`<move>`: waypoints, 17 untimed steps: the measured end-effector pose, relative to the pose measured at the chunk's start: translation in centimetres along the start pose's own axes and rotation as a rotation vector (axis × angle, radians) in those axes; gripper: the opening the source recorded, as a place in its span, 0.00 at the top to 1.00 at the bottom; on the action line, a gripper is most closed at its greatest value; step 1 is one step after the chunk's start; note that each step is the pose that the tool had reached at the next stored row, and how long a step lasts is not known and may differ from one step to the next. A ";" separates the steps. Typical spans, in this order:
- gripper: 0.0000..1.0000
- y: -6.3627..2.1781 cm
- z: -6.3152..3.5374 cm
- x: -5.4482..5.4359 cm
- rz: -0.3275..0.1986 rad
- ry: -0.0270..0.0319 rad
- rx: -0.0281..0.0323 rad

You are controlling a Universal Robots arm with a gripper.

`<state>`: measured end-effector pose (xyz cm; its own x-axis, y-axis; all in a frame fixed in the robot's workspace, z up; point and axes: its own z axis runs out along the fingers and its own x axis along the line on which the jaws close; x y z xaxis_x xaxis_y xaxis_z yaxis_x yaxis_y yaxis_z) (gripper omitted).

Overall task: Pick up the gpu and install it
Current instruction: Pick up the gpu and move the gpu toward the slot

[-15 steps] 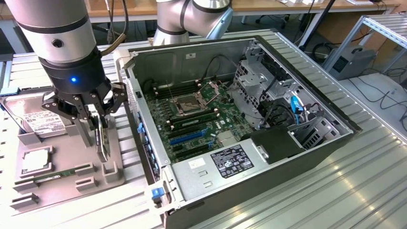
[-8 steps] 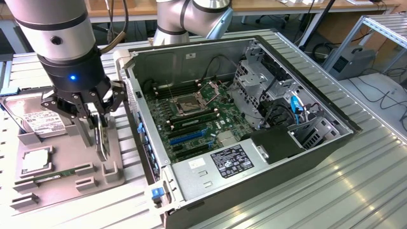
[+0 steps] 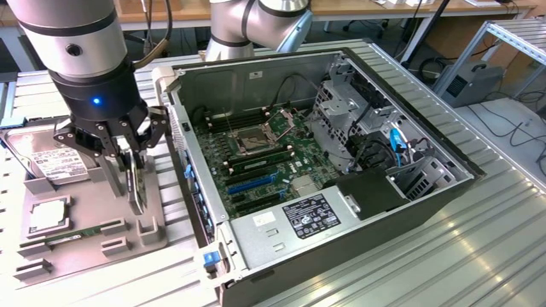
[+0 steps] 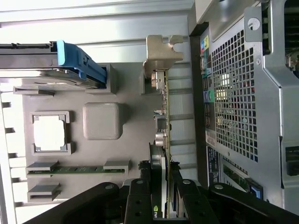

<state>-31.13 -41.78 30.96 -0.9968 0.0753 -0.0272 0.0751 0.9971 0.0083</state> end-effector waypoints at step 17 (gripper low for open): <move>0.73 0.01 -0.98 0.0 0.000 0.0000 0.0000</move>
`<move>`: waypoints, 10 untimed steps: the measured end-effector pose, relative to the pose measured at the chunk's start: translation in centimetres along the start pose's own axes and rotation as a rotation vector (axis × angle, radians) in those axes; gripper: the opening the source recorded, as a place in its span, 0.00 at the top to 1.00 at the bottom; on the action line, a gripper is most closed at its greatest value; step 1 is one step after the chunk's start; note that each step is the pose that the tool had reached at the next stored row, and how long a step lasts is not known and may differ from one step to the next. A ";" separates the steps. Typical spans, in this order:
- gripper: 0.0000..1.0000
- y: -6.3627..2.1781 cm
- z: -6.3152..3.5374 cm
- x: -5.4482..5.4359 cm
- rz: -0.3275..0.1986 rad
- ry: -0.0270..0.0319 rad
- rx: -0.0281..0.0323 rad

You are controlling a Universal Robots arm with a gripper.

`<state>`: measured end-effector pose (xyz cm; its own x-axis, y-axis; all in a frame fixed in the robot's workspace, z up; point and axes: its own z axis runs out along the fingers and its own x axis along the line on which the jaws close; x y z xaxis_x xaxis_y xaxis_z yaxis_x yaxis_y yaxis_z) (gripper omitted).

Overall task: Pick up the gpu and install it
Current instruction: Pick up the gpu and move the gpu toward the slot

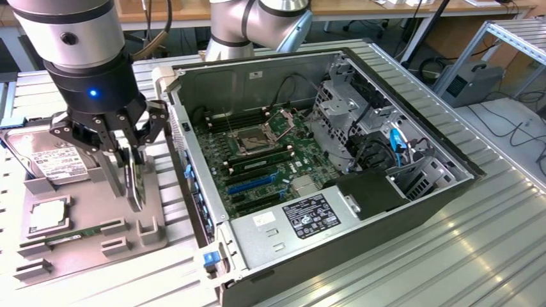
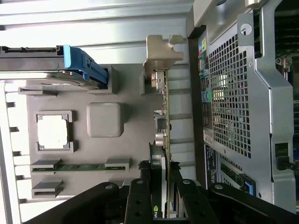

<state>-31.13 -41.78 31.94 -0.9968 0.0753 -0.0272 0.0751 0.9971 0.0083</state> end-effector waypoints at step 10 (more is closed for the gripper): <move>0.73 0.01 -0.55 0.0 0.000 0.0001 0.0000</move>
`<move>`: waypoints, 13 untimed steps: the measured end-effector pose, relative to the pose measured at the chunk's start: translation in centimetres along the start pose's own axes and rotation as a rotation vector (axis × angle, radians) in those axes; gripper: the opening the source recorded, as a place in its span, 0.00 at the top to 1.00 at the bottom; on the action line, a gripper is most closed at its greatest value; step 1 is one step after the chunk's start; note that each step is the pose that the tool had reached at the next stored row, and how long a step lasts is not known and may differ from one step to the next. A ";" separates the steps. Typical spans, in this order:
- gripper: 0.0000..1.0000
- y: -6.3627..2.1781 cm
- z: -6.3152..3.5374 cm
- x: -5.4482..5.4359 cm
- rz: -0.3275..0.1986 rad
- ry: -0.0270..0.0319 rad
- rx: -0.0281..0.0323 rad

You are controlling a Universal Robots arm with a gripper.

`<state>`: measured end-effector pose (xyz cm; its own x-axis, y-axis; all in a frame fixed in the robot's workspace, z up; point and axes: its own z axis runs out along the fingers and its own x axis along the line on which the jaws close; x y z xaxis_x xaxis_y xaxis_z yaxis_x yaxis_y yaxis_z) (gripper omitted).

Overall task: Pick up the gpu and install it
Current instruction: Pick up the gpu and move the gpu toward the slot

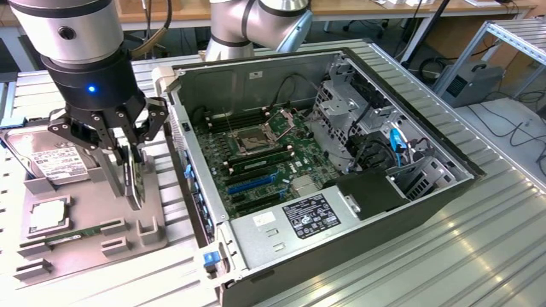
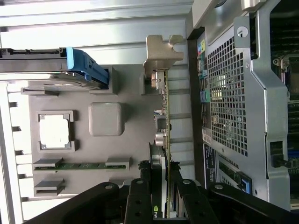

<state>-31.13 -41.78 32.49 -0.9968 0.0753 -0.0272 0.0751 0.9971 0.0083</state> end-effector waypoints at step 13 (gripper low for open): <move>0.73 0.01 -0.84 0.0 0.000 0.0000 0.0000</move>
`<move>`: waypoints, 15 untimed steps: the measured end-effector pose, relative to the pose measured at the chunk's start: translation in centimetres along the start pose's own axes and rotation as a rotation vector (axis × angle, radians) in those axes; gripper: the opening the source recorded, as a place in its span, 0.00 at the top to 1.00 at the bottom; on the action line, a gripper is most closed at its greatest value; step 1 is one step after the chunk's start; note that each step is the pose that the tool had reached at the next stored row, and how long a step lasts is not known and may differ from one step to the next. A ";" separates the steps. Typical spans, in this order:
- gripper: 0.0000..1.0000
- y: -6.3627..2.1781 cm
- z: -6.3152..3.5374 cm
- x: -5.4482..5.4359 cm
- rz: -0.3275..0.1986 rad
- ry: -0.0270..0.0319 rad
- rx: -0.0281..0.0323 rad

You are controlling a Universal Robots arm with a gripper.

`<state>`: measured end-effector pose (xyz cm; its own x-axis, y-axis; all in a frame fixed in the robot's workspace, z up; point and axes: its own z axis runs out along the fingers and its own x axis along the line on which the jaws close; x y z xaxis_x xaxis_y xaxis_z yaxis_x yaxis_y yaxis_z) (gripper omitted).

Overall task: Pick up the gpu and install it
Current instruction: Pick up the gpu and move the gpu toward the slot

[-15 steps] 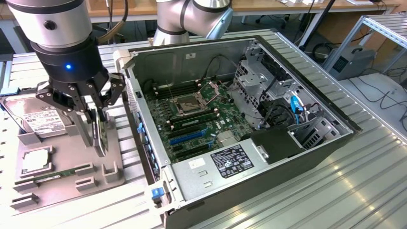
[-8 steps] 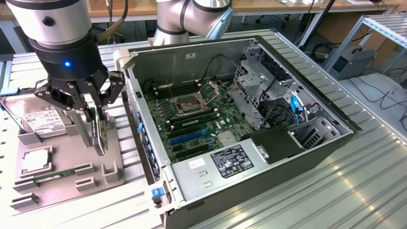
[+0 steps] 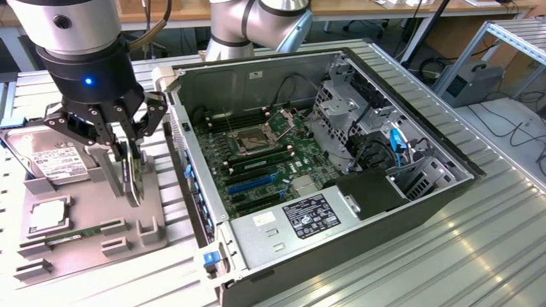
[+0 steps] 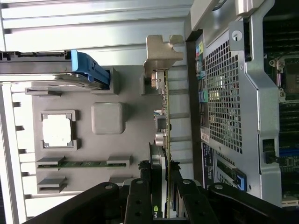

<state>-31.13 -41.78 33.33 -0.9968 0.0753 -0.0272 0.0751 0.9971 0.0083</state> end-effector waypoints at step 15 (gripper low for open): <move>0.73 0.01 -0.82 0.0 0.000 0.0000 0.0000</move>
<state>-31.13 -41.78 34.15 -0.9968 0.0753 -0.0272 0.0751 0.9971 0.0083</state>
